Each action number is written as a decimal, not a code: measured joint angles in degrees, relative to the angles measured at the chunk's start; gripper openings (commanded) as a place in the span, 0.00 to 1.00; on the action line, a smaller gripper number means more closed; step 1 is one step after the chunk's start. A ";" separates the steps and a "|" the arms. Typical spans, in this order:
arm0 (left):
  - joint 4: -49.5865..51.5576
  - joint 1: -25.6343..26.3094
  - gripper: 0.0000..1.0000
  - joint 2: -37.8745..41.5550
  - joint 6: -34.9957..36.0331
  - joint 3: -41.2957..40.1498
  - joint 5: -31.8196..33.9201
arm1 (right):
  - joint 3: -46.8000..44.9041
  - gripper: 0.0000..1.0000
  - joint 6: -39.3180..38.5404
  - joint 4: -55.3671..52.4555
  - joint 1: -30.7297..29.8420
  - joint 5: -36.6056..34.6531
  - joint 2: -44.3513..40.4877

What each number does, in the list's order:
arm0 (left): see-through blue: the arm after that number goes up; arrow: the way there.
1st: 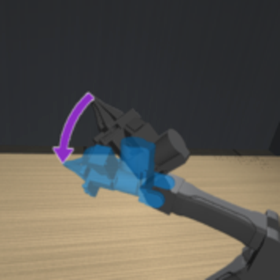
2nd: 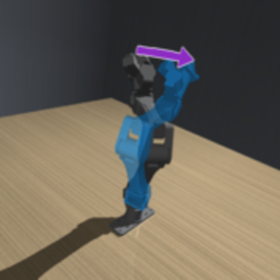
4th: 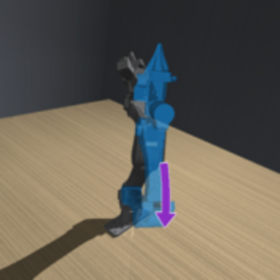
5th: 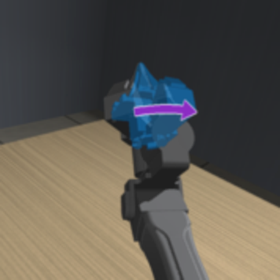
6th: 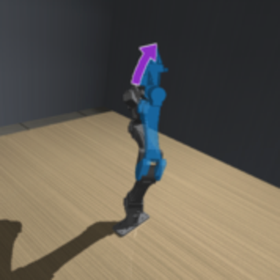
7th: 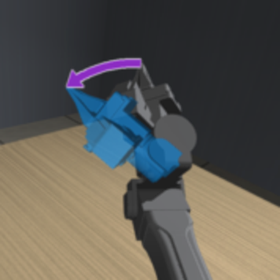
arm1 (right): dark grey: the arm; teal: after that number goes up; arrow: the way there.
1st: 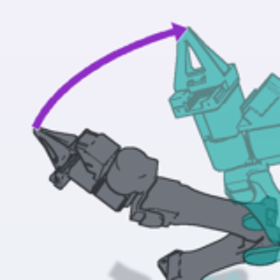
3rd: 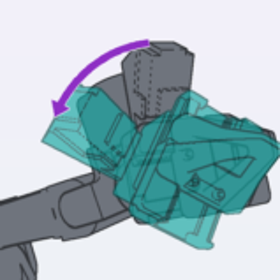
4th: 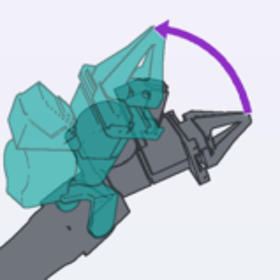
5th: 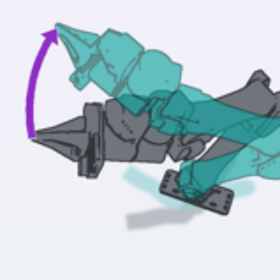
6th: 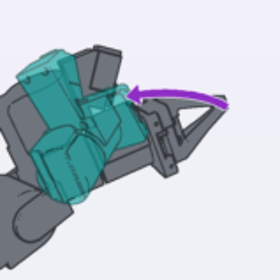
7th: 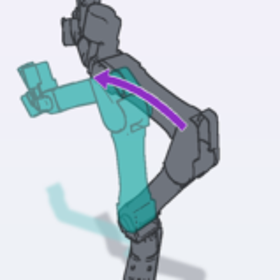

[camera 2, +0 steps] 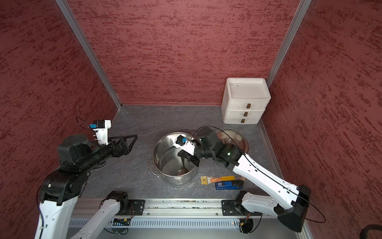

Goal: Stir the soup with a spoon
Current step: Stir the soup in the pan with a stick.

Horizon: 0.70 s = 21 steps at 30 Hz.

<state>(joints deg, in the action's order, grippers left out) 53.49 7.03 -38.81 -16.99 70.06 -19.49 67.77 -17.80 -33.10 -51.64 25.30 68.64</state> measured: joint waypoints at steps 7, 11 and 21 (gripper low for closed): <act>0.68 0.00 1.00 2.25 0.15 -0.04 0.35 | 10.80 0.00 -2.21 2.03 -2.32 1.42 12.66; 2.14 0.00 1.00 3.56 0.59 -0.04 0.72 | 17.99 0.00 -4.63 2.03 -2.19 1.44 19.87; 5.27 0.00 1.00 4.90 2.34 0.22 1.64 | 23.63 0.00 -8.02 2.73 4.94 1.16 27.71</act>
<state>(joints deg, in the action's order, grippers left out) 58.76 7.03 -33.91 -14.66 70.28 -17.85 91.39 -25.82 -30.37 -46.70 26.46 96.36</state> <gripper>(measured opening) 0.998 0.059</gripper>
